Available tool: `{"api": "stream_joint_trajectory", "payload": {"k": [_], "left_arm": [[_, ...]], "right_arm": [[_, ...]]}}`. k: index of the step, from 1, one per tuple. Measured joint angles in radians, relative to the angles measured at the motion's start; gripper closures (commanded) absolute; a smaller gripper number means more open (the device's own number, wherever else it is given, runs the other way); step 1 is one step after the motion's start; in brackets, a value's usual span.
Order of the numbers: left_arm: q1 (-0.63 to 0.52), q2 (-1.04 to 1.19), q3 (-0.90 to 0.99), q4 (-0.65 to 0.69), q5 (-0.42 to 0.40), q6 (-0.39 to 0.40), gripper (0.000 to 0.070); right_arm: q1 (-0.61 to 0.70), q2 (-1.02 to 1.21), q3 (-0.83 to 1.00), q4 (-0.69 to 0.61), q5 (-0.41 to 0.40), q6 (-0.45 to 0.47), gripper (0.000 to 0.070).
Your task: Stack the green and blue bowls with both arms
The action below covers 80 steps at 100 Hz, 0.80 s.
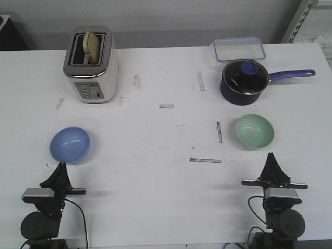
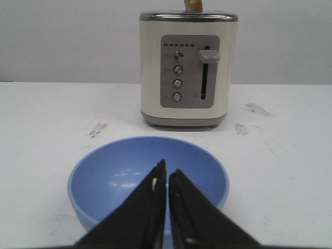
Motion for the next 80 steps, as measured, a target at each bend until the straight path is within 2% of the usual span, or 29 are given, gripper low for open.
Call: {"api": "stream_joint_trajectory", "payload": {"k": [13,29,66,72,80], "left_arm": [[0.0,0.0,0.0,0.0,0.0,0.0,0.0699],[0.0,0.0,0.0,-0.009,0.0,0.0,0.0698],[0.0,0.0,0.0,-0.014,0.0,0.0,0.0698],[0.0,0.0,0.0,-0.015,0.0,0.0,0.0698],[0.0,0.0,0.0,-0.015,0.0,0.0,0.0698]], "right_arm": [[0.0,0.06,0.129,-0.023,0.019,-0.019,0.07],[0.0,0.242,0.391,-0.095,0.019,-0.073,0.07],[-0.036,0.837,1.031,-0.661,0.016,-0.101,0.0683],[-0.059,0.918,1.083,-0.724,0.01,-0.108,0.0657],[-0.096,1.01,1.102,-0.766,-0.024,-0.114,0.0568]]}}
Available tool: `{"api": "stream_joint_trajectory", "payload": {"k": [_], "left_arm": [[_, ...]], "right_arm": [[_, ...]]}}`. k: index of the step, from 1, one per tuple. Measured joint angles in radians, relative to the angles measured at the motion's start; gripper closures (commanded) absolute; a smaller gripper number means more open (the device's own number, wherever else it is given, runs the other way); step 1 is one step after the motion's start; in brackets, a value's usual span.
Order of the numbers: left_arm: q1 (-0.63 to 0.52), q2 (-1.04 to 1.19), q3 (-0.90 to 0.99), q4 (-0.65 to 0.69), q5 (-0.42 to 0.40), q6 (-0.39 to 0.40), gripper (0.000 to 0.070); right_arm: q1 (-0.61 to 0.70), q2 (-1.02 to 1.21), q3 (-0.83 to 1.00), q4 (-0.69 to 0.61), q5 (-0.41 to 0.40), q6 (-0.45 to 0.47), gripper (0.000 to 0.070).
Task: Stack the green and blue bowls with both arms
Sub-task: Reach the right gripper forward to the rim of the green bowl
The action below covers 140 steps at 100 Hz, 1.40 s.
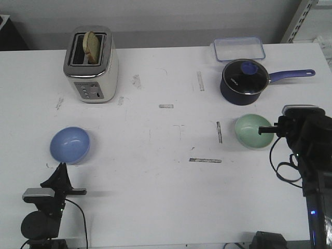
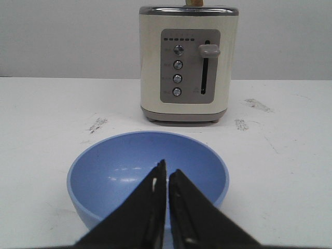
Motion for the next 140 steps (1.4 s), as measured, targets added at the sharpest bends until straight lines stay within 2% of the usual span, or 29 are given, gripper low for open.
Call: {"api": "stream_joint_trajectory", "payload": {"k": [12,20,26,43,63,69,74,101,140], "left_arm": [[0.0,0.0,0.0,0.0,0.0,0.0,0.0698],[0.0,0.0,0.0,0.0,0.0,0.0,0.0698],[0.0,0.0,0.0,0.0,0.0,0.0,0.0698],[0.0,0.0,0.0,0.0,0.0,0.0,0.0698],[0.0,0.0,0.0,0.0,0.0,0.0,0.0698],[0.0,0.0,0.0,0.0,0.0,0.0,0.0698],[0.0,0.0,0.0,0.0,0.0,0.0,0.0698],[0.0,0.0,0.0,0.0,0.0,0.0,0.0698],[0.0,0.0,0.0,0.0,0.0,0.0,0.0698]], "right_arm": [[-0.058,0.112,-0.001,-0.053,-0.063,-0.007,0.0383],[-0.09,0.175,-0.001,-0.073,-0.069,-0.022,0.0236],[-0.11,0.225,-0.001,-0.089,-0.07,-0.039,0.0168],[-0.153,0.364,-0.001,-0.102,-0.072,-0.064,0.0149],[-0.161,0.486,-0.001,-0.089,-0.121,-0.078,0.015],[-0.161,0.52,-0.001,-0.08,-0.121,-0.079,0.0162],[-0.16,0.542,-0.001,-0.069,-0.121,-0.079,0.0201],[-0.16,0.559,-0.001,-0.04,-0.122,-0.08,0.07],[-0.154,0.528,0.0,-0.039,-0.172,-0.08,0.07]]}}
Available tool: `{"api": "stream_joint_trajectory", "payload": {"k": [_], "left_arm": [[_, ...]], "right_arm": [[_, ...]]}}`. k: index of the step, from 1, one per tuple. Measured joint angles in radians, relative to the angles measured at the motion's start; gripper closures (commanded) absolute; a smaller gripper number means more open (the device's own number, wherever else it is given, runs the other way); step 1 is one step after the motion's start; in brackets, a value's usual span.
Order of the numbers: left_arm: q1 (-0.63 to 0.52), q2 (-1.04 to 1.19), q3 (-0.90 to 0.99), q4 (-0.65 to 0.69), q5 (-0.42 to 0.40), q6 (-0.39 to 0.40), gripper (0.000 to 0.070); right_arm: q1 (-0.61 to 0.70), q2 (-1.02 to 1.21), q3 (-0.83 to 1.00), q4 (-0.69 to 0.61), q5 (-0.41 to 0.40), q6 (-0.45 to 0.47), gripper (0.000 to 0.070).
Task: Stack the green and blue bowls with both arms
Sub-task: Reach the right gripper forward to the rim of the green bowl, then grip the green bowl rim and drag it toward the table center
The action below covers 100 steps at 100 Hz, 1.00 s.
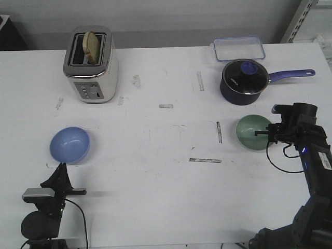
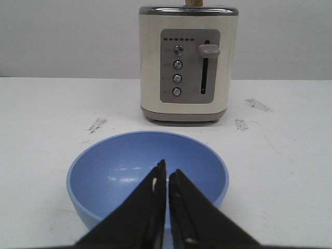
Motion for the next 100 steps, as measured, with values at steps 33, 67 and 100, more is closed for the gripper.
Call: {"api": "stream_joint_trajectory", "payload": {"k": [33,67,100], "left_arm": [[0.0,0.0,0.0,0.0,0.0,0.0,0.0698],[0.0,0.0,0.0,-0.001,0.0,0.0,0.0699],[0.0,0.0,0.0,-0.001,0.0,0.0,0.0699]], "right_arm": [[0.161,-0.248,0.054,-0.014,-0.134,0.124,0.07],[0.66,-0.235,0.056,-0.008,-0.15,0.285,0.07],[0.888,-0.029,0.056,-0.003,-0.135,0.317,0.07]]}}
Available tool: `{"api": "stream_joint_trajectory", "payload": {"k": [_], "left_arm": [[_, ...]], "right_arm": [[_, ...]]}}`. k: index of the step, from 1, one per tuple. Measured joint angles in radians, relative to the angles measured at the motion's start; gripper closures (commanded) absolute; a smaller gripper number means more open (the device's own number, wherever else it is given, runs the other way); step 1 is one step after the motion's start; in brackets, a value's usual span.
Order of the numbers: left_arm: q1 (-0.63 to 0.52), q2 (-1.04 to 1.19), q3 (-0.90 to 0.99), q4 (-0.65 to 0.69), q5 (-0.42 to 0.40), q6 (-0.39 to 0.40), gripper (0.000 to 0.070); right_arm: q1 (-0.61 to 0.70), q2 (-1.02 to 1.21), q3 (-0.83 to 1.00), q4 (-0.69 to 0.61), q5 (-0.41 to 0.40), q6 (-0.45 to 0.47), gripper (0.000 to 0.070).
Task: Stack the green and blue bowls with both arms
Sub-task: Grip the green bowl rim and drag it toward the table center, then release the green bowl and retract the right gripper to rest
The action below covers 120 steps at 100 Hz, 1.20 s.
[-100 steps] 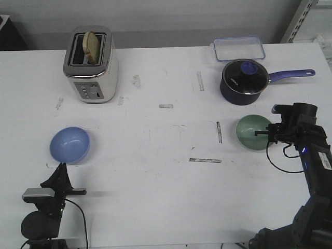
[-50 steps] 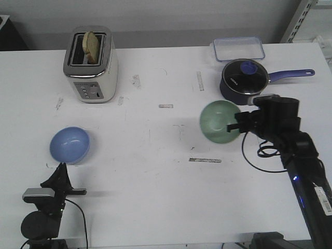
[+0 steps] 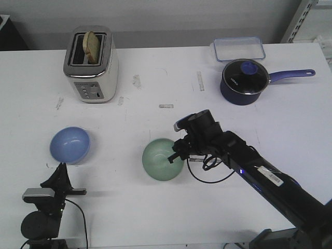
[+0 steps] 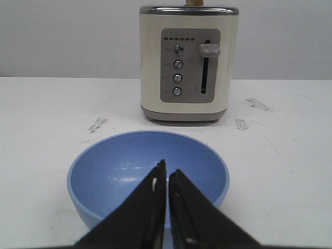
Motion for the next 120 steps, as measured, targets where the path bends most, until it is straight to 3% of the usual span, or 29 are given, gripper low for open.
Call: {"api": "stream_joint_trajectory", "payload": {"k": [18,51,58,75,82,99,108,114,120], "left_arm": [[0.0,0.0,0.0,0.0,0.0,0.0,0.0698],[0.0,0.0,0.0,0.0,0.0,0.0,0.0698],[0.0,0.0,0.0,0.0,0.0,0.0,0.0698],[0.0,0.0,0.0,0.0,0.0,0.0,0.0698],[0.0,0.0,0.0,0.0,0.0,0.0,0.0698],[0.0,0.0,0.0,0.0,0.0,0.0,0.0699],[0.0,0.0,0.0,0.0,0.0,0.0,0.0698],[0.0,0.0,0.0,0.0,0.0,0.0,0.0699],[0.0,0.0,0.0,0.0,0.0,0.0,0.0699]], "right_arm": [[0.024,0.078,0.0,0.001,0.095,-0.012,0.07],[0.023,0.135,0.0,0.006,0.113,-0.038,0.069],[0.023,0.135,0.0,0.005,0.113,-0.038,0.0602],[0.023,0.135,0.0,0.001,0.113,-0.045,0.0207],[0.023,0.135,0.0,0.0,0.113,-0.048,0.0136],[0.022,0.133,0.021,-0.011,0.113,-0.067,0.014],[0.013,0.115,0.061,-0.017,0.113,-0.076,0.0179],[0.003,0.085,0.087,-0.016,0.113,-0.08,0.0261],[-0.007,0.048,0.116,-0.012,0.113,-0.082,0.0421]]}}
